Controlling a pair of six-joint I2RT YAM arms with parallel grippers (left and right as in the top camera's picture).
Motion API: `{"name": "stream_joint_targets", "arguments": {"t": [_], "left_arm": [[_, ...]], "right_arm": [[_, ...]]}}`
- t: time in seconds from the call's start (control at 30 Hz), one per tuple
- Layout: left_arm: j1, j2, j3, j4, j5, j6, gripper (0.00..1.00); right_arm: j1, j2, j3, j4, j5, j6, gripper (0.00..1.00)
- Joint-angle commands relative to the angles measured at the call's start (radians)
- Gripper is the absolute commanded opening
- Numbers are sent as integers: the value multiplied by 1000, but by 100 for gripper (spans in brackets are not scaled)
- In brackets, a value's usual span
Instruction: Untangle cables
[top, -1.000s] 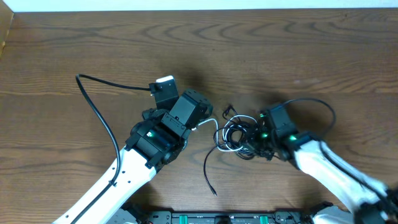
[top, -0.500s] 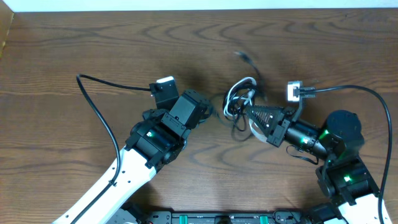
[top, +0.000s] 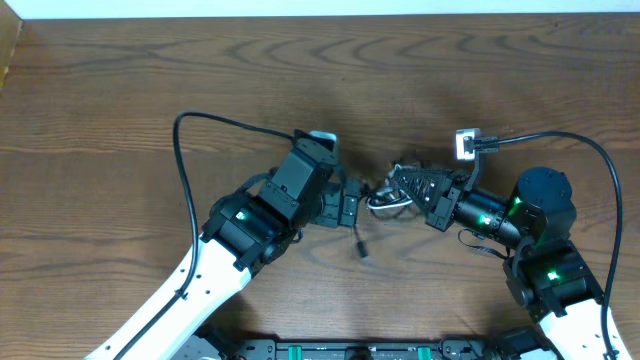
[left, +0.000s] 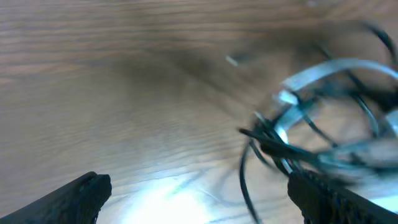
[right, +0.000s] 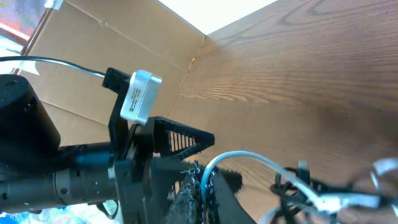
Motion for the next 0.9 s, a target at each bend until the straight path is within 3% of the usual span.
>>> {"name": "stream_joint_targets", "arguments": {"t": [0.0,0.13,0.23,0.3,0.37,0.53,0.73,0.8,0.87], "left_arm": [[2,-4,7,19,109,61,98],[2,4,6,22,157,-13,98],[2,20,4,21,160,-209,98],[2,40,3,21,159,-440,98],[2,53,1,25,160,-595,98],[2,94,-16,100,227,-848,98],[2,190,-21,150,360,-927,98],[4,220,-21,149,322,-849,98],[13,244,-21,148,256,-689,98]], "right_arm": [[-8,-6,19,5,-4,-21,2],[-8,-6,19,5,-3,-21,2],[-8,-6,19,5,-3,-22,2],[-8,-6,19,5,-3,-30,2],[-8,-6,19,5,-3,-33,2],[-8,-6,19,5,-3,-33,2],[-8,-6,19,5,-2,-64,2],[-8,-6,19,5,6,-67,1],[-13,-6,19,5,14,-66,1]]}}
